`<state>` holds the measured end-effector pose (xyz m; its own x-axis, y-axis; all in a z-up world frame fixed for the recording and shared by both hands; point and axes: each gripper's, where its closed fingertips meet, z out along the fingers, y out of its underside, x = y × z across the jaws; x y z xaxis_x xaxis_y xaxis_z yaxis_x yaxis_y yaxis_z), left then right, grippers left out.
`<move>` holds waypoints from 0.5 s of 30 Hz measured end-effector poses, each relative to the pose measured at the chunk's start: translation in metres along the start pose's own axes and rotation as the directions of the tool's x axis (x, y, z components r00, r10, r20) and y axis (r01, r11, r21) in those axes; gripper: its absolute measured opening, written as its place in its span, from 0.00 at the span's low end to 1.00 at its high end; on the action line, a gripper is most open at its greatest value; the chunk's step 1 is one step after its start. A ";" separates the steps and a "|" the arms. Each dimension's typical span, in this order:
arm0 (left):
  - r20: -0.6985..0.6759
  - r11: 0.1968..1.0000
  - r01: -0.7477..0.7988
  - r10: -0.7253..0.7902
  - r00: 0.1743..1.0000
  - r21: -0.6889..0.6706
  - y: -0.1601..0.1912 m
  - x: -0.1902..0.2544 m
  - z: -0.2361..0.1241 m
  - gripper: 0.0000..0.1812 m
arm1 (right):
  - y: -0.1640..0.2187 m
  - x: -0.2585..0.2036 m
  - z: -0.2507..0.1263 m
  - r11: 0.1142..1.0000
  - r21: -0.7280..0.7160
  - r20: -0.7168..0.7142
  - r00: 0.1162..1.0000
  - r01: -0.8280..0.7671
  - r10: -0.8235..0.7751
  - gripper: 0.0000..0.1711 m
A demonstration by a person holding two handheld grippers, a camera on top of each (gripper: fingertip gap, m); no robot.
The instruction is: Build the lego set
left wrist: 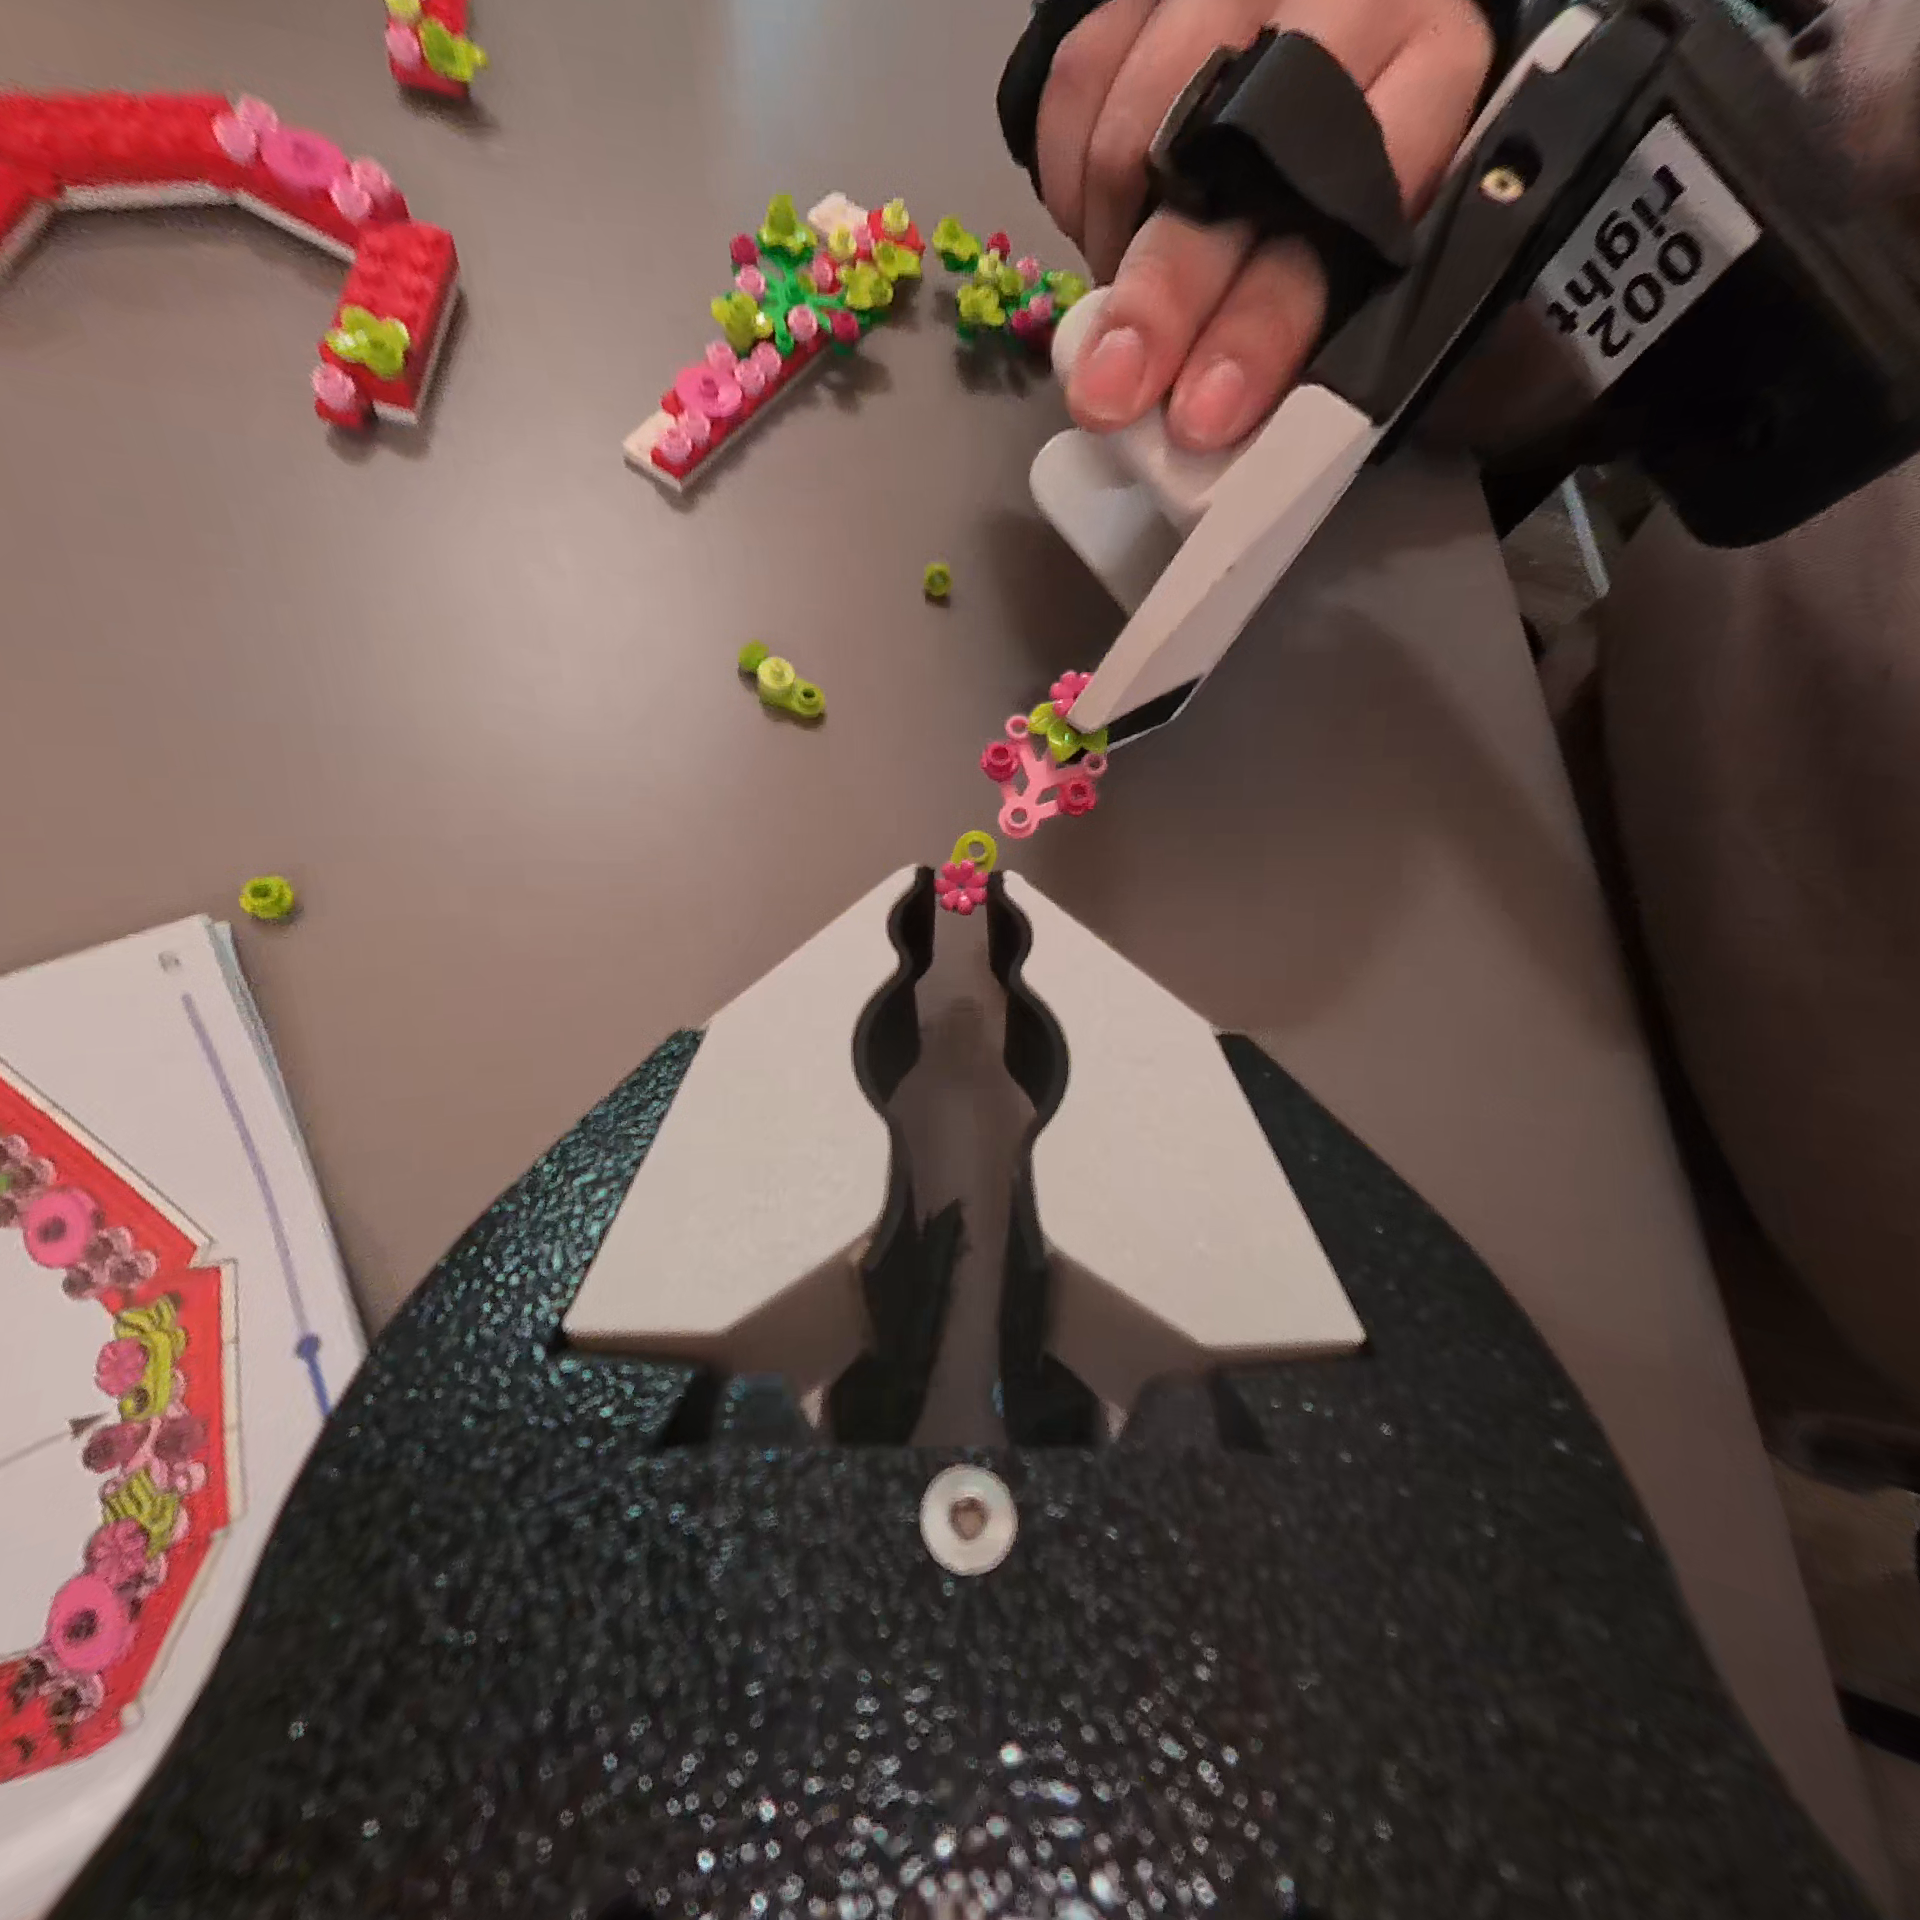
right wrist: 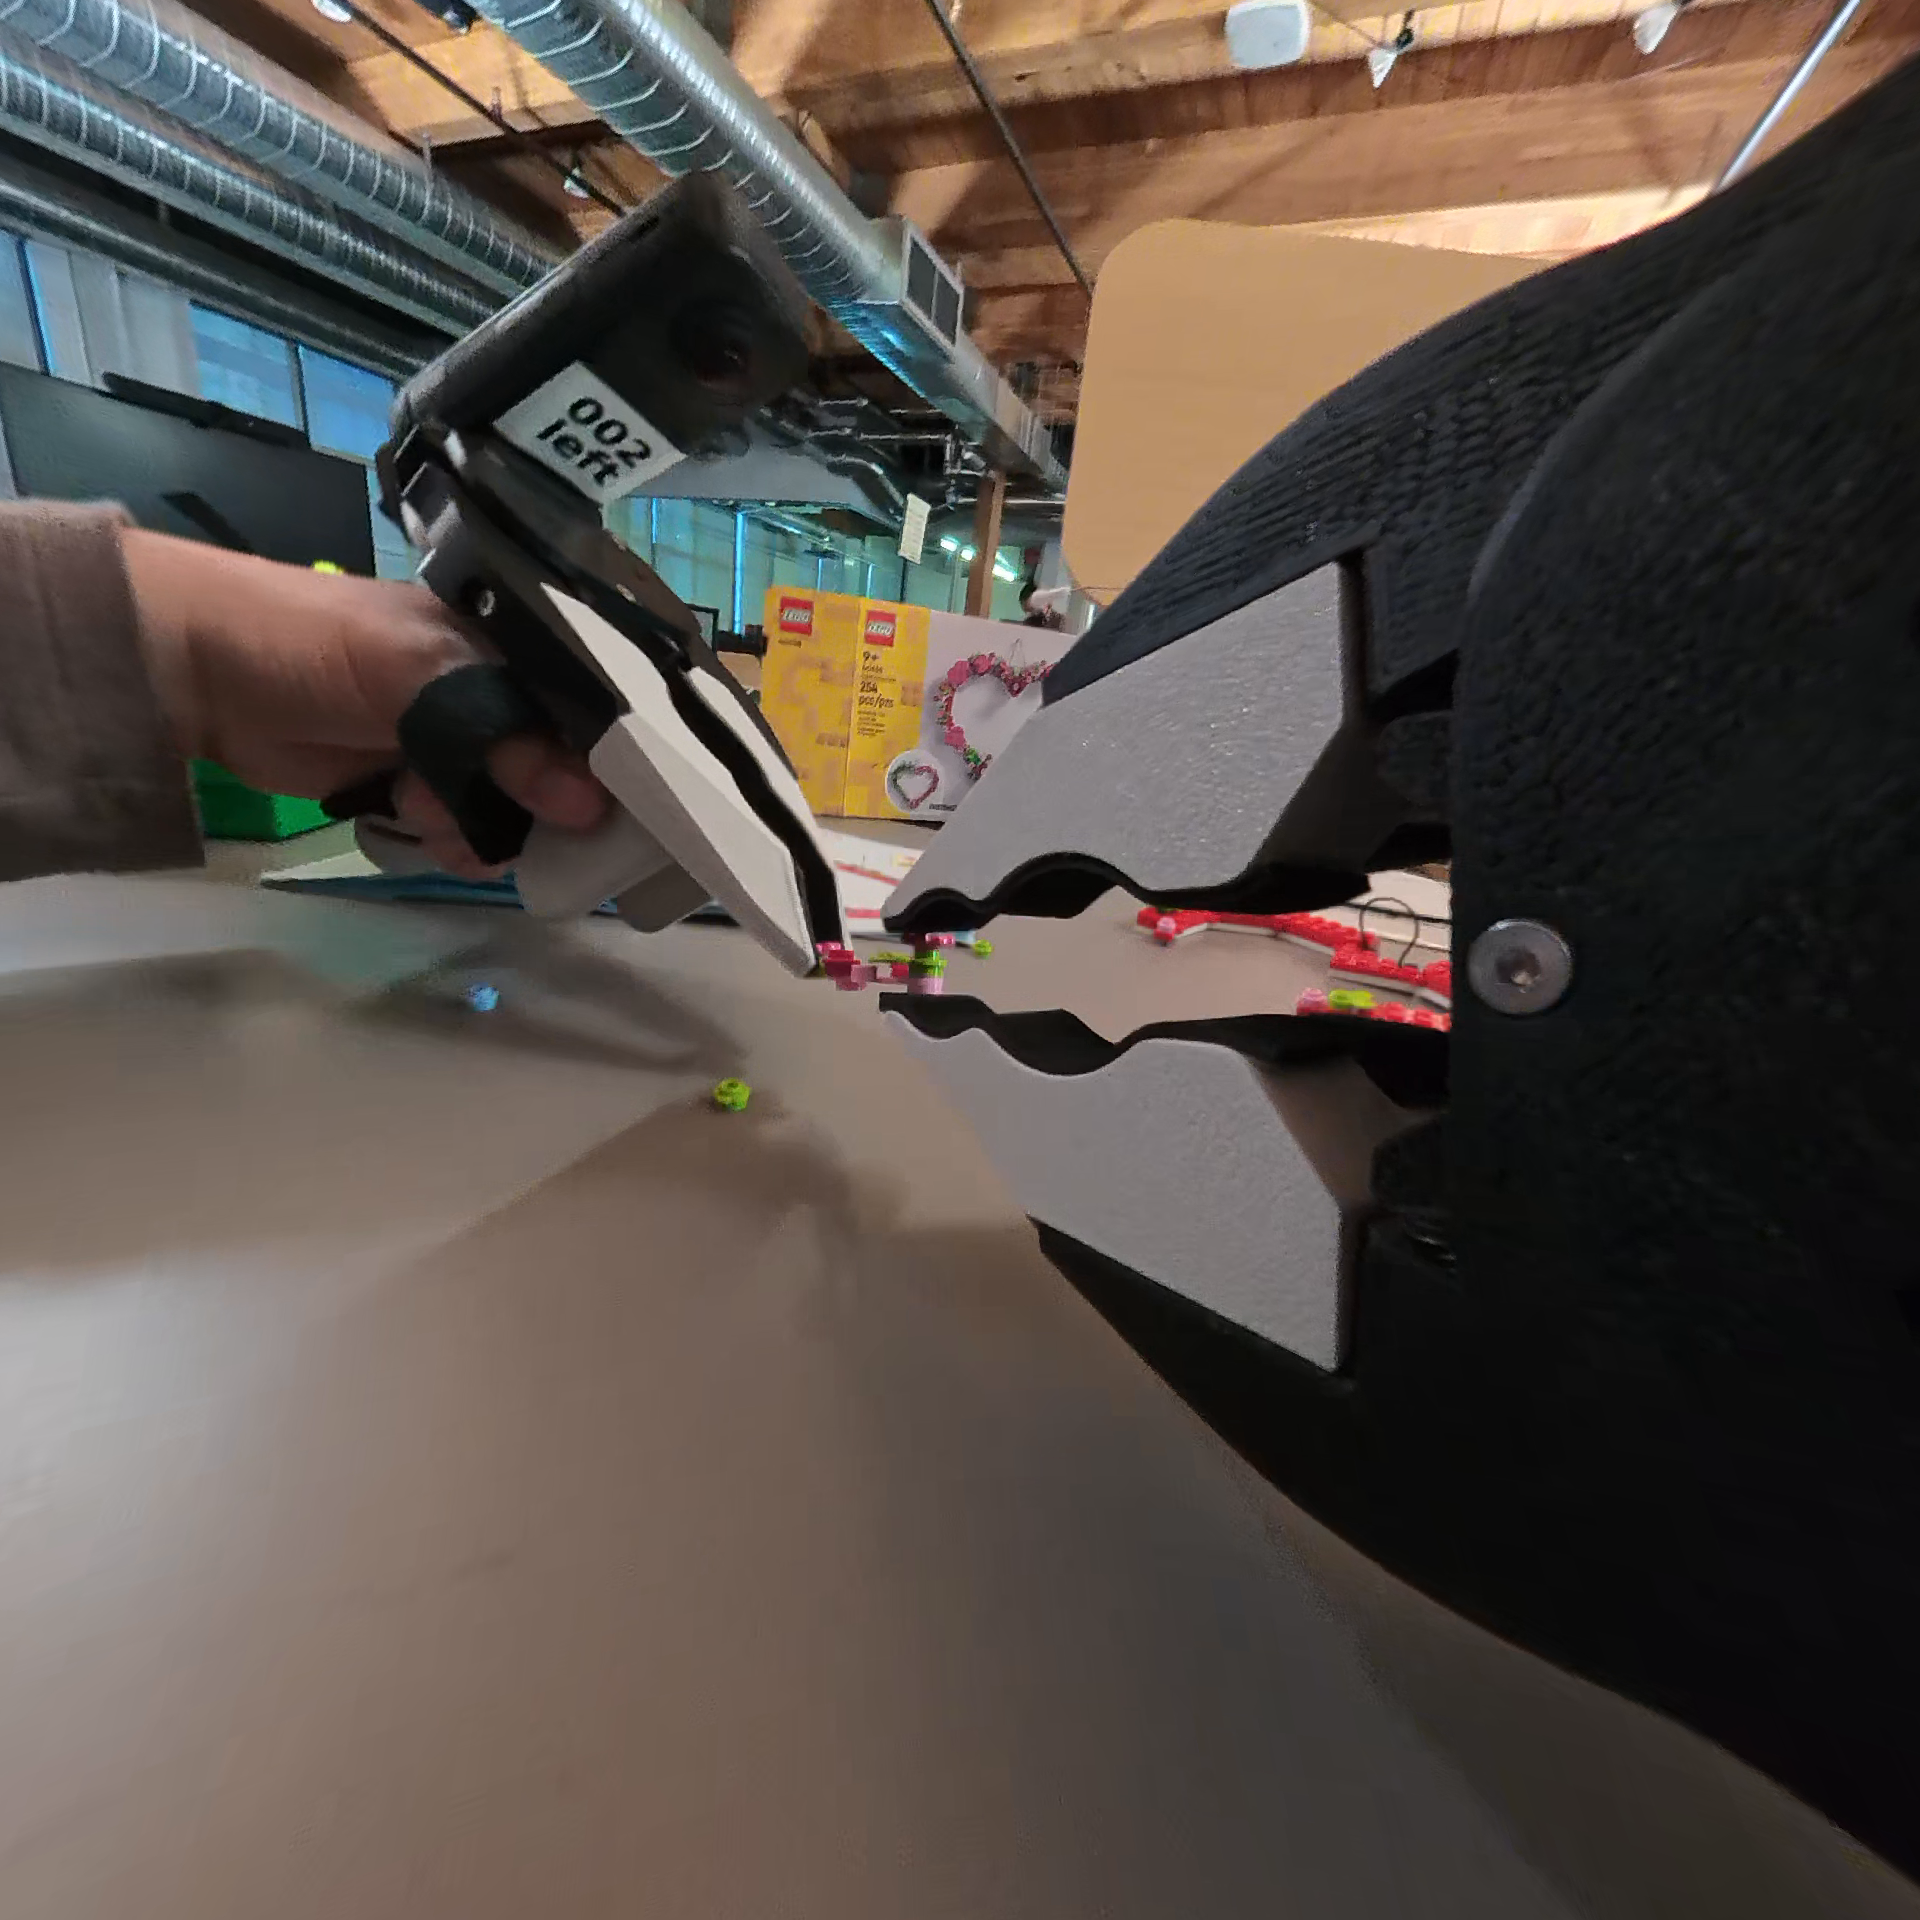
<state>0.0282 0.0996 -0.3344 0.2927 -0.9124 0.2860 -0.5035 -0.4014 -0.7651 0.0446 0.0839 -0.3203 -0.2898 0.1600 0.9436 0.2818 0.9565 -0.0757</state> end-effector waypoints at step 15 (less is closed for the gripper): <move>-0.083 0.986 0.153 -0.158 0.984 -0.060 0.013 0.007 0.010 0.05 | -0.005 -0.019 0.006 1.000 0.016 0.023 1.000 0.002 -0.002 0.06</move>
<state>0.0324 0.0888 -0.3482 0.3001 -0.8410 0.4502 -0.5003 -0.5406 -0.6764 0.0432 0.0779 -0.3402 -0.3115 0.1636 0.9361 0.2668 0.9605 -0.0791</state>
